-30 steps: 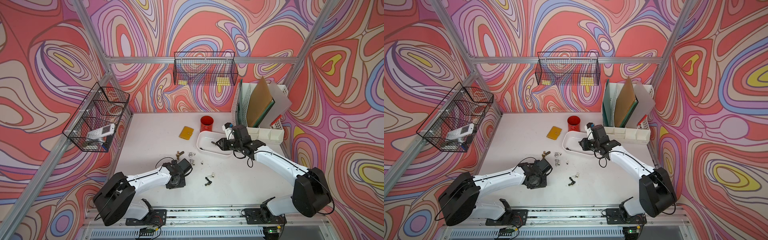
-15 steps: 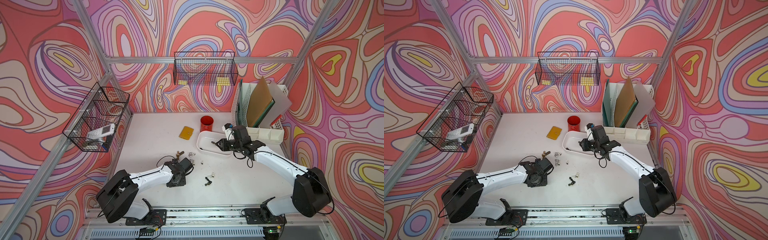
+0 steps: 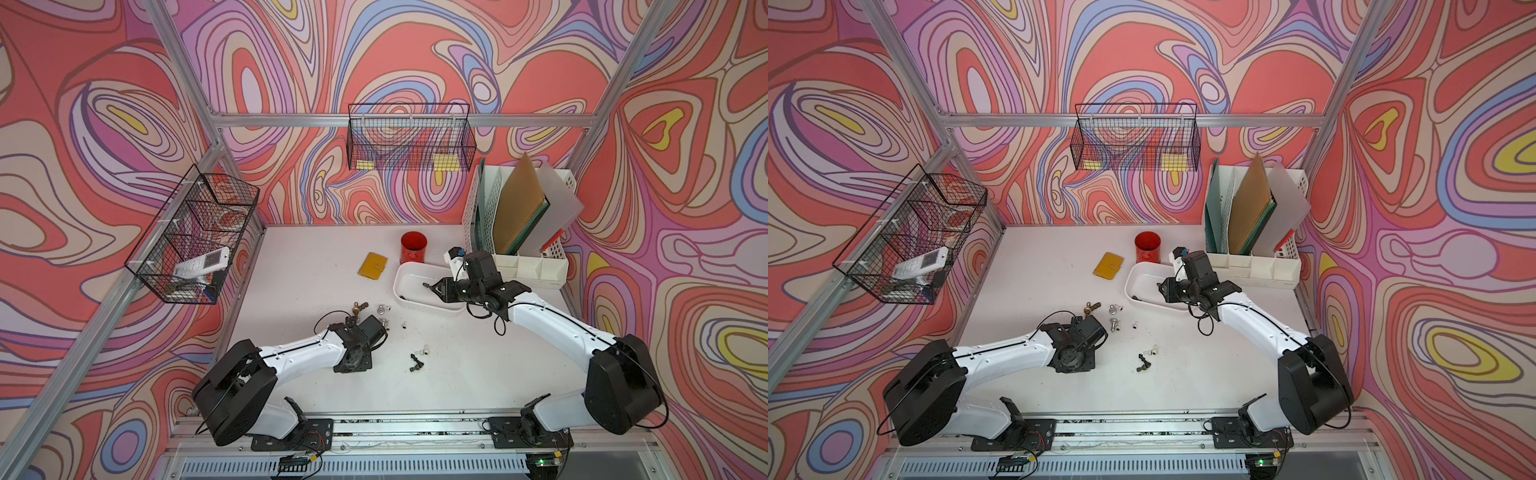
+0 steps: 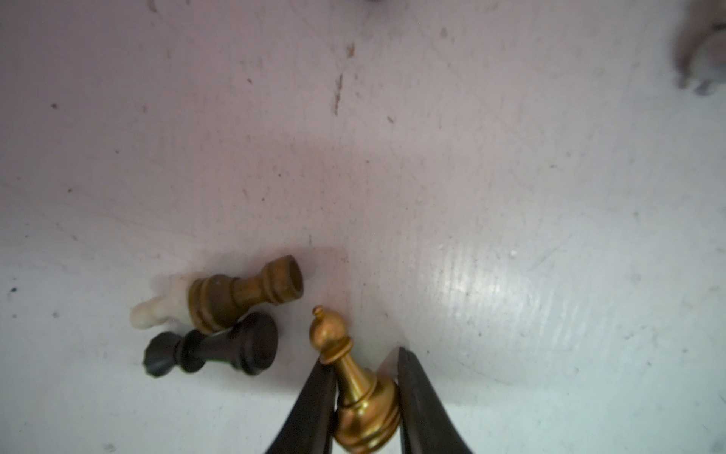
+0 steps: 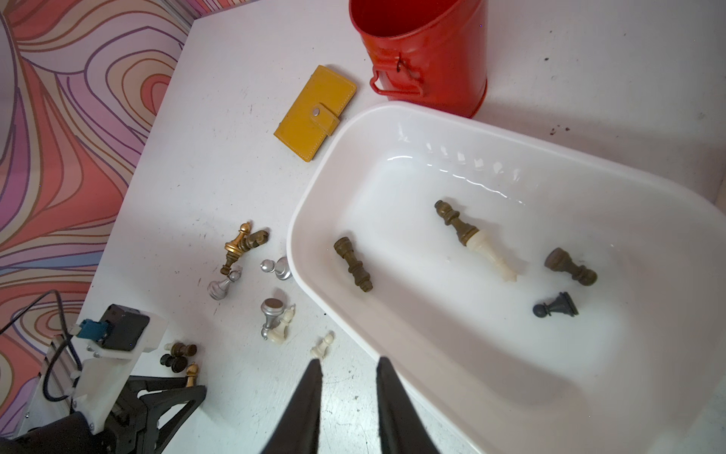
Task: Put the chess pieces into the storage box
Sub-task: Pick up the chess piece at the center of the board.
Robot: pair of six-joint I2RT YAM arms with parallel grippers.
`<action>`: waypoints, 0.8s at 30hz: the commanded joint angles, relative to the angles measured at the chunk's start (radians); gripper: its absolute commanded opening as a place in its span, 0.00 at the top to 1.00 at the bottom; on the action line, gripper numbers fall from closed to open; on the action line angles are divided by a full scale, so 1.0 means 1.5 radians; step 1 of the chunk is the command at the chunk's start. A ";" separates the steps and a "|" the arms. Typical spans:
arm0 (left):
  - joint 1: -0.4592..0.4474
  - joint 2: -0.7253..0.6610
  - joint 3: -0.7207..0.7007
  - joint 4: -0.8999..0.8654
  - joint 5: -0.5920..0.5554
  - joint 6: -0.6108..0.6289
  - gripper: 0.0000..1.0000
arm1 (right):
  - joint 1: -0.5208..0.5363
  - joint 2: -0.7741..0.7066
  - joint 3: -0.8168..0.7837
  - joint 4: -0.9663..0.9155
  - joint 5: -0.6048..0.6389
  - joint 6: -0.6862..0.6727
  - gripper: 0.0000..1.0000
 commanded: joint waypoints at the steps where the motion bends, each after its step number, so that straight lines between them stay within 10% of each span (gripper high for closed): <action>1: 0.003 0.004 -0.029 -0.031 -0.008 0.013 0.74 | 0.000 0.002 0.009 -0.002 -0.003 -0.002 0.73; 24: -0.002 -0.160 0.048 -0.144 -0.012 0.059 0.78 | 0.000 -0.079 0.008 -0.030 0.030 0.004 0.73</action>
